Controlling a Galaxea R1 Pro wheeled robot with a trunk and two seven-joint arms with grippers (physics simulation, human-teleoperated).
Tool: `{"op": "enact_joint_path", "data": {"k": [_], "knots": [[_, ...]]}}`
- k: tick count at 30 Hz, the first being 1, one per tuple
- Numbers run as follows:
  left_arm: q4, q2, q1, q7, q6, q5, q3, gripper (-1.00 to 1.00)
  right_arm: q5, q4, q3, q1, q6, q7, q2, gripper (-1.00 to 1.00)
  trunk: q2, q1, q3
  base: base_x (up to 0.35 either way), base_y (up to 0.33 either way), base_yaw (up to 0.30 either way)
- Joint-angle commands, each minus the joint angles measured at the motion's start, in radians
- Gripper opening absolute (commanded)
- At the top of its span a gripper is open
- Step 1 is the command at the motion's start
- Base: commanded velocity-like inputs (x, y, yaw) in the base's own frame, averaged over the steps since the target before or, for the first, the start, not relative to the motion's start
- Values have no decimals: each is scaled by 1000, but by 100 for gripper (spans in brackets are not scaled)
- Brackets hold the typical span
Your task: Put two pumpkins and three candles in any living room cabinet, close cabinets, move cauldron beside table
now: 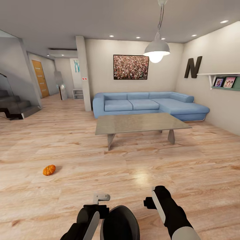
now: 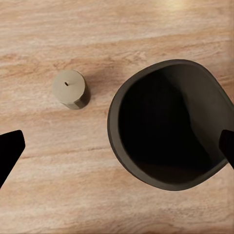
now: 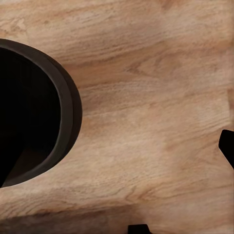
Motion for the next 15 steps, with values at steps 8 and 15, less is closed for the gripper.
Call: {"op": "enact_joint_path", "data": {"k": [8,15], "knots": [[14,0,-1,8,-16,10,-1,100,-6,16,2,-1,3,-5,17,100,-1,0,-1,67,-100,0],[31,0,-1,6,-30,10,-4,100,-8,35,5,-1,2,9,19,100,-1,0,-1,26,-34,0]]}}
